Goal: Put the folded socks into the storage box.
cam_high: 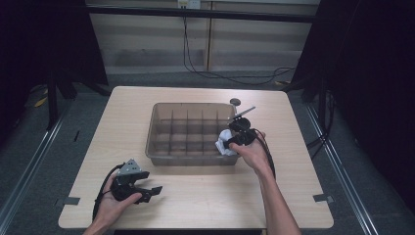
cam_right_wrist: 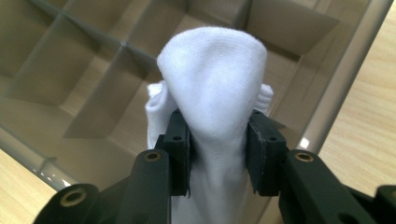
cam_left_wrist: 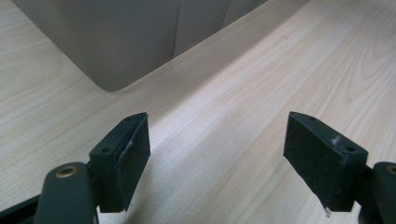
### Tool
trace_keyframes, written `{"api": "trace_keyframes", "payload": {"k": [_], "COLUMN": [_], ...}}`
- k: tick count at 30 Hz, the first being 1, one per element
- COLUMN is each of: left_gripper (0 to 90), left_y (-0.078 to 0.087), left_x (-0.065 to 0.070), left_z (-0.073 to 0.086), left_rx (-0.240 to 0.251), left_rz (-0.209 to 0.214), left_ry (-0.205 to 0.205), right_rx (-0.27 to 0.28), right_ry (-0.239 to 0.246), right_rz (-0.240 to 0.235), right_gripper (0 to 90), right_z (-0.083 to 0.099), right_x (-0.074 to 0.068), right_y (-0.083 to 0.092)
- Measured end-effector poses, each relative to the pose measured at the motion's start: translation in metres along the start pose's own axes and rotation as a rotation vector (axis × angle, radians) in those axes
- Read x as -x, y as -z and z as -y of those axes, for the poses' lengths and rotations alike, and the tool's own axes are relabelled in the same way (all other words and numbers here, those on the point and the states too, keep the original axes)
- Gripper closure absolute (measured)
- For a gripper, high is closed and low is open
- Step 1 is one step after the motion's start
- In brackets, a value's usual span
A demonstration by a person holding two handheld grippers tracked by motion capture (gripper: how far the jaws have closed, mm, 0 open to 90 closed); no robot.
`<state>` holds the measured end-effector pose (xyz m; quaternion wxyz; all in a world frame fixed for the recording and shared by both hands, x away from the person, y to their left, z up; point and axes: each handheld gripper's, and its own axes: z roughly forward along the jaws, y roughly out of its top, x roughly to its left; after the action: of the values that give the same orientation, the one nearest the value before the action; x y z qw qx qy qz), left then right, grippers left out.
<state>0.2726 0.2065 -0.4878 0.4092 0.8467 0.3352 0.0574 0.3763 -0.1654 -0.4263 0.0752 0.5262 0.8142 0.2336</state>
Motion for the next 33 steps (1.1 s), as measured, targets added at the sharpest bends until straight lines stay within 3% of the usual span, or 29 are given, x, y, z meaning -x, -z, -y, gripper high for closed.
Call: {"api": "trace_keyframes", "payload": {"k": [4,10,15,16,19,27,30,33], "left_gripper": [22.7,22.7,22.7,22.7,22.7,22.7,22.7,22.7], "left_y": [-0.001,-0.001,-0.003,-0.003,-0.003,-0.003,-0.003,-0.002], "left_x": [0.000,-0.001,-0.002,-0.002,-0.001,0.000,0.000,-0.001], "left_z": [0.000,-0.001,-0.002,-0.002,-0.002,-0.002,-0.002,-0.002], "left_rx": [0.000,0.005,-0.001,0.001,0.001,-0.002,0.000,0.003], "left_rz": [0.003,0.005,0.008,0.009,0.009,0.013,0.014,0.014], "left_ry": [-0.002,0.001,0.003,0.005,0.004,-0.001,-0.004,-0.004], "right_rx": [-0.020,-0.061,0.035,0.048,0.064,0.157,0.160,0.122], "right_ry": [0.004,0.039,0.035,0.038,0.051,0.008,-0.001,0.024], "right_rz": [-0.010,0.032,-0.023,-0.027,-0.012,-0.035,-0.022,-0.016], "right_gripper": [66.2,66.9,58.5,52.7,45.1,34.7,41.0,51.7], "right_z": [0.000,-0.003,0.004,0.004,0.002,-0.009,-0.015,-0.017], "right_x": [0.002,-0.002,0.002,0.002,-0.002,0.003,0.003,-0.002], "right_y": [-0.002,-0.004,0.004,0.006,0.010,0.015,0.007,-0.001]}}
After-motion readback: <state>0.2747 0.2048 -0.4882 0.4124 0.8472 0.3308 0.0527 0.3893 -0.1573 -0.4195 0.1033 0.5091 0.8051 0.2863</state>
